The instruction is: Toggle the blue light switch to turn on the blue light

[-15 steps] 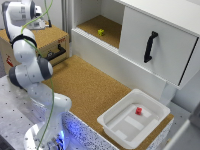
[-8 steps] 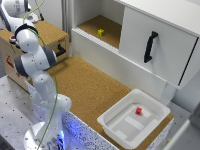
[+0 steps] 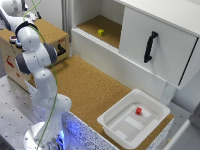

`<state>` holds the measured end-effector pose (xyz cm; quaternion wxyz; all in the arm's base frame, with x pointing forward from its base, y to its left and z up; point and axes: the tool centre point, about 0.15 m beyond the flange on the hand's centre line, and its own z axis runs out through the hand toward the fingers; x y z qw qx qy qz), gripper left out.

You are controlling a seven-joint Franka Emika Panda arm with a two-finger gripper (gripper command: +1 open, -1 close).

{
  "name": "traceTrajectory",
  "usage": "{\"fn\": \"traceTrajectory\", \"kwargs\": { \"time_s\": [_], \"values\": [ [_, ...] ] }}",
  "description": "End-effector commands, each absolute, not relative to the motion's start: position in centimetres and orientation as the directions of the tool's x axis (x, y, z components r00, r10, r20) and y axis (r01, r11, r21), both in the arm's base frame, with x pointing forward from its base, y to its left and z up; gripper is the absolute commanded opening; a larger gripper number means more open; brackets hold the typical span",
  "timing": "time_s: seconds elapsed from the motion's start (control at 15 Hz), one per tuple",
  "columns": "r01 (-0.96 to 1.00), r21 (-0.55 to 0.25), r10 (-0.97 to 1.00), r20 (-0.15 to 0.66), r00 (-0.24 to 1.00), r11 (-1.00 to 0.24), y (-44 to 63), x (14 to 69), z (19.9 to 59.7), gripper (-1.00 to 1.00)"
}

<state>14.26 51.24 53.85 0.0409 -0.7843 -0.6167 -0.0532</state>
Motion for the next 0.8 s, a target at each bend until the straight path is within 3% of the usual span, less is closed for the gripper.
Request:
{"fn": "traceTrajectory", "kwargs": {
  "time_s": [0.0, 0.73],
  "values": [
    [0.978, 0.061, 0.979, 0.037, 0.199, -0.201, 54.3, 15.2, 51.5, -1.0],
    [0.949, 0.082, 0.953, 0.032, 0.303, -0.304, 52.2, 16.7, 43.8, -1.0]
  ]
}}
